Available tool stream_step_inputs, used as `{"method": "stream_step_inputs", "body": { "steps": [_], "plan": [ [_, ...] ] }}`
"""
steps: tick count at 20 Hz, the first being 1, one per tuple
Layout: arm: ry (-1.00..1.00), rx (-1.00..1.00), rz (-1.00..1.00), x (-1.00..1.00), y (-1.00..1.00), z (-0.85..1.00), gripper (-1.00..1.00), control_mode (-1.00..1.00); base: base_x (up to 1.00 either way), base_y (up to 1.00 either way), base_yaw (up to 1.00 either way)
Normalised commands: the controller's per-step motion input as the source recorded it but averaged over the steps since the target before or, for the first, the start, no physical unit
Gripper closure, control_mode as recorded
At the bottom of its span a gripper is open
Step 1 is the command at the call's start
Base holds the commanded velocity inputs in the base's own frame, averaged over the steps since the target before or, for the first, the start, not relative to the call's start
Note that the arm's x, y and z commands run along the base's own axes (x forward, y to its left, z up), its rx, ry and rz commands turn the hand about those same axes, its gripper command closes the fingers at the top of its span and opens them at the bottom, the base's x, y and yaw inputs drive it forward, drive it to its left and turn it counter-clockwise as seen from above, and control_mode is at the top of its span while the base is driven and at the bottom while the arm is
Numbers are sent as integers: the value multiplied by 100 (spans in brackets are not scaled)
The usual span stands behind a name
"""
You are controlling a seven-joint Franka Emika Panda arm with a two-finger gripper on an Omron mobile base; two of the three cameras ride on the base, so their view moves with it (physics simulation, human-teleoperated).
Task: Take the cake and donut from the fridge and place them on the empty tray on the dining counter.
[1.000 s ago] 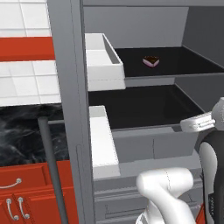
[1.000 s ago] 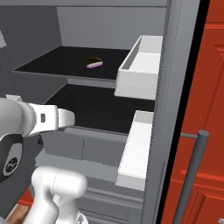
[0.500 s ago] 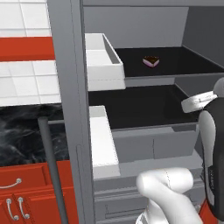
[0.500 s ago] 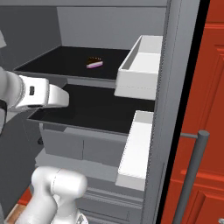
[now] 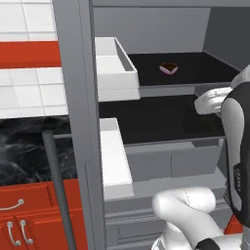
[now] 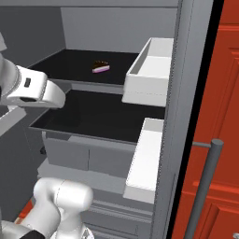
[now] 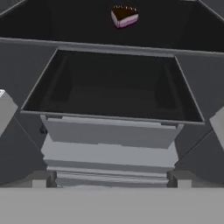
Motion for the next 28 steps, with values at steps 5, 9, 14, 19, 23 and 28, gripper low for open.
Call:
{"method": "stream_step_inputs", "body": {
  "steps": [5, 9, 14, 19, 23, 28],
  "plan": [
    [-41, -2, 0, 23, 12, -18, -100, -100, 0, 0, 0],
    [-33, -7, -4, 31, 2, -2, -100, -100, 0, 0, 0],
    [-10, -1, -5, 23, 0, 13, -100, -100, 0, 0, 0],
    [0, 0, -2, 17, 0, 53, -100, -100, 0, 0, 0],
    [4, 0, 0, 4, 0, 48, -100, -100, 0, 0, 0],
    [16, 0, 0, 34, 0, 0, -100, -100, 0, 0, 0]
  ]
}}
